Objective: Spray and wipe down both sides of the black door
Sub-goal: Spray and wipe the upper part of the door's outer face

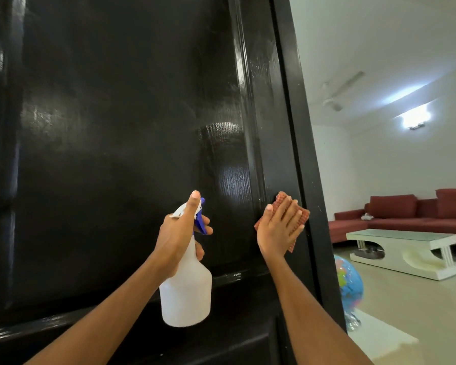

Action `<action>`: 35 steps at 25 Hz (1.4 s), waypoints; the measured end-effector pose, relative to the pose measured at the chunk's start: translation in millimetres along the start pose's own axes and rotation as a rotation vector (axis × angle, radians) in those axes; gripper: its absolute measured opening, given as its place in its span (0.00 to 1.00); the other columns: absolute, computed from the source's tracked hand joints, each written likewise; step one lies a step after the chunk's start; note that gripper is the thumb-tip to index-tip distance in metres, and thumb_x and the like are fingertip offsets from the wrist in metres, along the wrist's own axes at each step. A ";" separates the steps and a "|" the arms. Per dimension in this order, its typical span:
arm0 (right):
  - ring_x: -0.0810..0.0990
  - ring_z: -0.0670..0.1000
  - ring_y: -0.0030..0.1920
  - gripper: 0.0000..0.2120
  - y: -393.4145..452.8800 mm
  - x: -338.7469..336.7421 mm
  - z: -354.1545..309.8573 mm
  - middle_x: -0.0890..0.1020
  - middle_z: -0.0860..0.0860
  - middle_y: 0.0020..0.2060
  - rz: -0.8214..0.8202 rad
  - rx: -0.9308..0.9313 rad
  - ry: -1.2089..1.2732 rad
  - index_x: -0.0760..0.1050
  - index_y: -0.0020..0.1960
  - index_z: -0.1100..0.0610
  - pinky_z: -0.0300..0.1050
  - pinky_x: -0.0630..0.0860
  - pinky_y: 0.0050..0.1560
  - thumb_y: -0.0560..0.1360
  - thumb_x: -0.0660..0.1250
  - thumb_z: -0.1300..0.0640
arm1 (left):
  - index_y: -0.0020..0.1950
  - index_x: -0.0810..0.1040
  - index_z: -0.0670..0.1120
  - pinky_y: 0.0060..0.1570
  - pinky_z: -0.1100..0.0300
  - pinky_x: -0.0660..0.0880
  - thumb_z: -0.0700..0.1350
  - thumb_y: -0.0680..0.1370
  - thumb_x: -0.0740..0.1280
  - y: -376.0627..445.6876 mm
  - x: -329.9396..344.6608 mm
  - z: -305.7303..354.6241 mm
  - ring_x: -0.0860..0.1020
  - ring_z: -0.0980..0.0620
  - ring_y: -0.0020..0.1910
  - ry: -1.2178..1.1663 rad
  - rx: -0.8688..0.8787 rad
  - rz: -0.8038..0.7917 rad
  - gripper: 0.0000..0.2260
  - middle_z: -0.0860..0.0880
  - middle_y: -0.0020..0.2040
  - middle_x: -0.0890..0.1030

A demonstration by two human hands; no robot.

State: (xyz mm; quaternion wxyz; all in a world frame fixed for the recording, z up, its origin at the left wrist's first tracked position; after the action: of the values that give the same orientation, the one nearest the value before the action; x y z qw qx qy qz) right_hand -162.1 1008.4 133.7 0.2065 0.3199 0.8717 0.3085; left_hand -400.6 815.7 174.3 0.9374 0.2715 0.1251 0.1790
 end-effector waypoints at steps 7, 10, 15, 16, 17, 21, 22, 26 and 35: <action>0.37 0.56 0.83 0.30 77.8 -17.6 -94.8 0.40 0.51 0.84 0.033 -0.395 -0.100 0.35 0.84 0.48 0.63 0.35 0.80 0.86 0.42 0.41 | 0.54 0.80 0.47 0.29 0.58 0.77 0.68 0.78 0.56 10.3 17.0 17.1 0.77 0.45 0.27 0.004 0.061 -0.025 0.26 0.43 0.45 0.85; 0.38 0.55 0.83 0.30 41.8 -9.9 -53.9 0.41 0.50 0.84 0.075 -0.430 -0.139 0.36 0.84 0.46 0.62 0.38 0.81 0.86 0.43 0.42 | 0.51 0.79 0.49 0.28 0.58 0.77 0.67 0.79 0.56 2.4 10.0 -3.5 0.77 0.45 0.26 -0.006 0.028 -0.018 0.24 0.43 0.45 0.85; 0.37 0.54 0.83 0.31 -30.5 9.1 25.8 0.38 0.50 0.83 -0.013 -0.407 -0.207 0.35 0.84 0.47 0.65 0.43 0.81 0.85 0.40 0.40 | 0.50 0.80 0.45 0.30 0.57 0.77 0.68 0.78 0.57 -8.8 3.0 -19.8 0.77 0.45 0.27 0.017 -0.017 -0.018 0.28 0.43 0.44 0.86; 0.37 0.54 0.83 0.31 -34.0 10.9 31.6 0.38 0.50 0.83 -0.033 -0.388 -0.215 0.34 0.84 0.47 0.66 0.43 0.81 0.85 0.39 0.39 | 0.51 0.80 0.44 0.30 0.57 0.77 0.68 0.78 0.57 -10.0 4.3 -17.4 0.77 0.45 0.26 0.021 -0.011 -0.023 0.29 0.43 0.44 0.86; 0.37 0.55 0.83 0.31 -31.9 10.5 30.6 0.37 0.49 0.83 -0.037 -0.373 -0.219 0.34 0.83 0.46 0.66 0.43 0.81 0.84 0.38 0.39 | 0.51 0.81 0.43 0.29 0.58 0.77 0.68 0.78 0.57 -10.7 6.6 -13.4 0.77 0.46 0.26 0.025 -0.001 -0.031 0.29 0.43 0.44 0.86; 0.34 0.55 0.82 0.31 16.8 -0.1 -20.4 0.35 0.50 0.83 -0.050 -0.326 -0.169 0.31 0.82 0.45 0.67 0.39 0.80 0.86 0.41 0.40 | 0.51 0.80 0.43 0.28 0.59 0.77 0.68 0.78 0.57 -10.4 18.9 -7.2 0.77 0.45 0.26 0.024 0.018 -0.062 0.29 0.43 0.44 0.86; 0.34 0.55 0.82 0.31 30.3 -2.4 -34.1 0.35 0.50 0.83 -0.070 -0.310 -0.141 0.31 0.82 0.45 0.67 0.38 0.80 0.86 0.43 0.40 | 0.51 0.80 0.44 0.28 0.58 0.77 0.68 0.78 0.57 -9.1 21.2 -10.8 0.78 0.44 0.28 0.025 0.014 -0.060 0.29 0.43 0.44 0.86; 0.36 0.55 0.83 0.31 16.4 -1.0 -18.6 0.39 0.50 0.84 -0.007 -0.291 -0.125 0.34 0.83 0.46 0.63 0.35 0.80 0.86 0.43 0.39 | 0.49 0.80 0.44 0.30 0.58 0.77 0.69 0.78 0.57 -13.8 30.1 -43.8 0.78 0.44 0.29 0.030 -0.040 -0.062 0.29 0.44 0.44 0.86; 0.41 0.57 0.83 0.31 -100.4 23.4 141.8 0.41 0.53 0.83 0.009 0.055 -0.074 0.34 0.83 0.50 0.66 0.48 0.81 0.84 0.36 0.39 | 0.48 0.80 0.43 0.29 0.58 0.77 0.68 0.78 0.56 -33.4 61.5 -62.6 0.78 0.46 0.26 0.032 -0.057 -0.111 0.29 0.44 0.44 0.85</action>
State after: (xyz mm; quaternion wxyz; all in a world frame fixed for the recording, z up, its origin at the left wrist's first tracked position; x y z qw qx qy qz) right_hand -142.9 1021.3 -40.1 0.2284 0.3404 0.8703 0.2731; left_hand -356.7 843.2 96.0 0.9511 0.2343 0.1496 0.1345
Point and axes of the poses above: each hand's wrist, its own y-axis towards the middle knuckle, its own x-axis out of the palm, z = x × y, the point moved 10 cm from there along y, towards the middle knuckle
